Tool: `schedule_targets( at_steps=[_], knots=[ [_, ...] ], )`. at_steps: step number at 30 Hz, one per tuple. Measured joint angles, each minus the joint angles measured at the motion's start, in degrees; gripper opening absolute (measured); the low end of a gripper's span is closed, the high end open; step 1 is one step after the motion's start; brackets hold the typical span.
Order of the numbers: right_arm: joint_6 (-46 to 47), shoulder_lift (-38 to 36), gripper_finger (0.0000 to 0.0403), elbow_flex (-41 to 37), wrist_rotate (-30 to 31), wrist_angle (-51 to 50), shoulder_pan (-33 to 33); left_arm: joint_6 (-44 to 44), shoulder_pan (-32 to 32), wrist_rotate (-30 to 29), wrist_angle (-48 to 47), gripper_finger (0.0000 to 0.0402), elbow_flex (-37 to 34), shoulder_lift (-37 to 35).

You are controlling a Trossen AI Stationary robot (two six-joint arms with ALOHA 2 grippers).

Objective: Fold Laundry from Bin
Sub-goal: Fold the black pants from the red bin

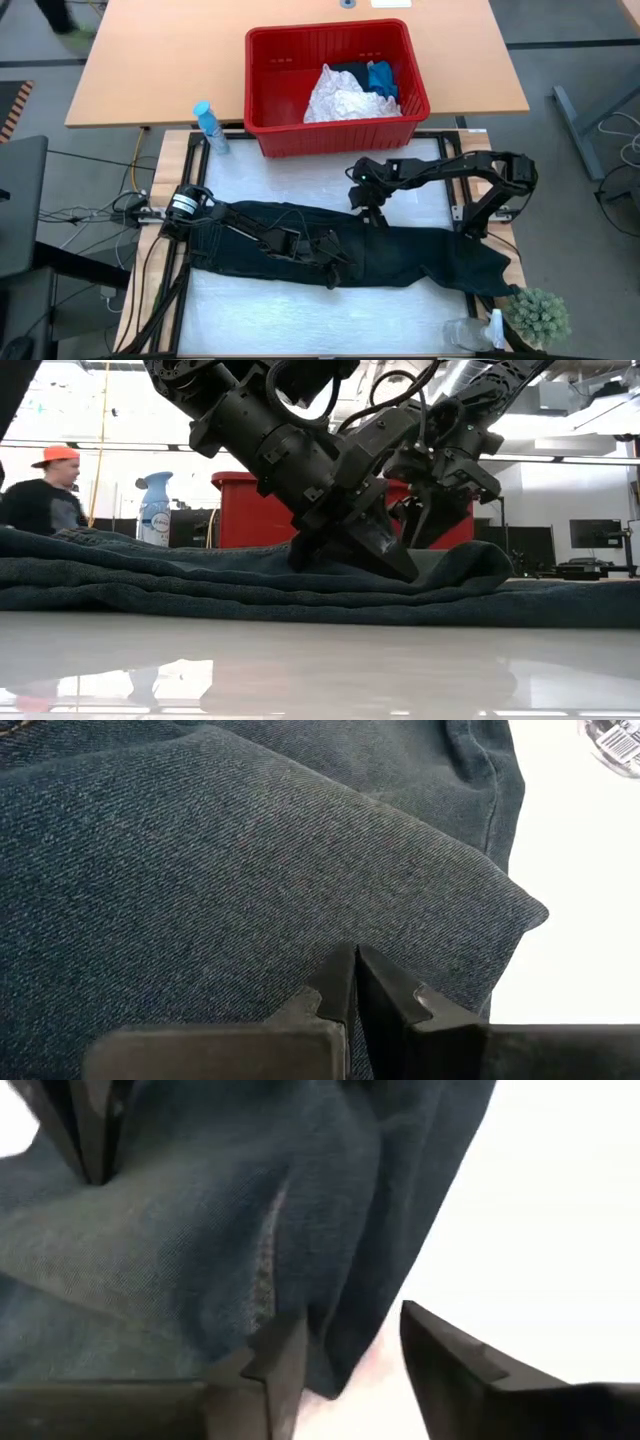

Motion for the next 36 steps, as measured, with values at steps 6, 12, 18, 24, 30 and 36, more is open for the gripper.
schedule_targets(
  at_steps=[6,12,18,24,30,36],
  knots=[
    [-0.9,0.3,0.0210,-0.3,-4.6,-1.1,1.0,0.0,0.0,-0.2,-0.3,0.0006,0.0,0.3],
    [-1.0,0.3,0.0118,-0.4,-3.9,-1.6,1.6,0.9,0.0,-0.4,-0.3,0.0006,0.0,0.3],
    [-1.6,0.3,0.0017,-0.4,-2.3,-1.9,1.6,1.3,0.0,-0.4,-0.3,0.0006,0.0,0.3],
    [-1.0,0.1,0.0012,0.2,5.8,-4.4,1.1,1.4,0.0,-1.0,-1.0,0.0006,0.0,0.3],
    [-1.9,0.0,0.0012,2.8,7.1,-7.9,0.0,1.3,-0.4,-2.3,-2.7,0.0006,0.0,0.3],
    [-3.2,0.0,0.0074,6.6,8.0,-15.6,0.2,1.5,-0.4,-2.5,-4.4,0.0006,0.0,0.3]
  ],
)
